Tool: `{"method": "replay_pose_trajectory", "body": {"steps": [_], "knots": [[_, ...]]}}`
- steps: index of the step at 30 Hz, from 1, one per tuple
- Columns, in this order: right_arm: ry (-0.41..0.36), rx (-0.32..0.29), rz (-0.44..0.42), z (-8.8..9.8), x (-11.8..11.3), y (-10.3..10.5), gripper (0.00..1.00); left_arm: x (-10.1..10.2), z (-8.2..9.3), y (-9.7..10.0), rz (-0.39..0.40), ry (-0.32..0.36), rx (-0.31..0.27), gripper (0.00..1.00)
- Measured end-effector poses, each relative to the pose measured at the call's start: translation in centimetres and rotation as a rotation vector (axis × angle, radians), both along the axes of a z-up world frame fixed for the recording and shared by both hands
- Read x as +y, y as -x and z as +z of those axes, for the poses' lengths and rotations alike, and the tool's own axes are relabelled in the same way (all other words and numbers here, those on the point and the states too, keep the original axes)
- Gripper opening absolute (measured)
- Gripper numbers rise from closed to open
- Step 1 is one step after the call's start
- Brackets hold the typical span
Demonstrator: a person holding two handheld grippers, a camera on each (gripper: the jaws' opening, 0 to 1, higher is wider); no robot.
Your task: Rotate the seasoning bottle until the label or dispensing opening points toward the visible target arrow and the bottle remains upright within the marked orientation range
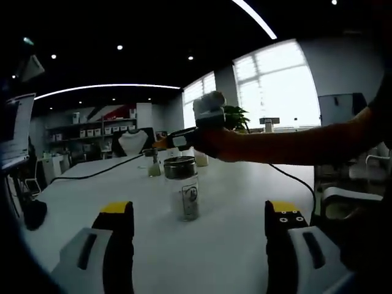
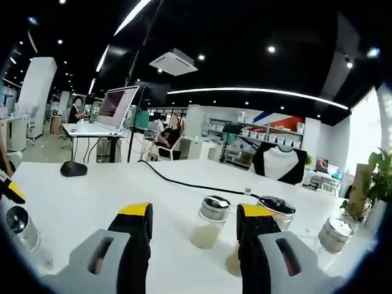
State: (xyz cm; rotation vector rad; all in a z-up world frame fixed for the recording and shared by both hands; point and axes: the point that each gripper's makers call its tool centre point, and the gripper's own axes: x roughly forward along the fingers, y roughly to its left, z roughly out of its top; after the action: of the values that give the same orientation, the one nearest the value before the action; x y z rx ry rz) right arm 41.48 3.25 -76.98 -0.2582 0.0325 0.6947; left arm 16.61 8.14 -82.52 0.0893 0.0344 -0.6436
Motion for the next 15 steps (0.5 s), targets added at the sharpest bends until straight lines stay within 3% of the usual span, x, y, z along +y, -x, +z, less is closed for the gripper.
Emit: {"method": "replay_pose_trajectory", "body": {"steps": [8,15], "knots": [[-0.010,0.020,-0.137,-1.7,0.4,-2.7,0.53,0.2,0.1,0.2,-0.002,0.015,0.002,0.92],[-0.013,0.034,-0.197,-3.2,0.8,-4.3,0.50,0.9,1.1,0.1,0.010,0.029,-0.020,0.92]]}}
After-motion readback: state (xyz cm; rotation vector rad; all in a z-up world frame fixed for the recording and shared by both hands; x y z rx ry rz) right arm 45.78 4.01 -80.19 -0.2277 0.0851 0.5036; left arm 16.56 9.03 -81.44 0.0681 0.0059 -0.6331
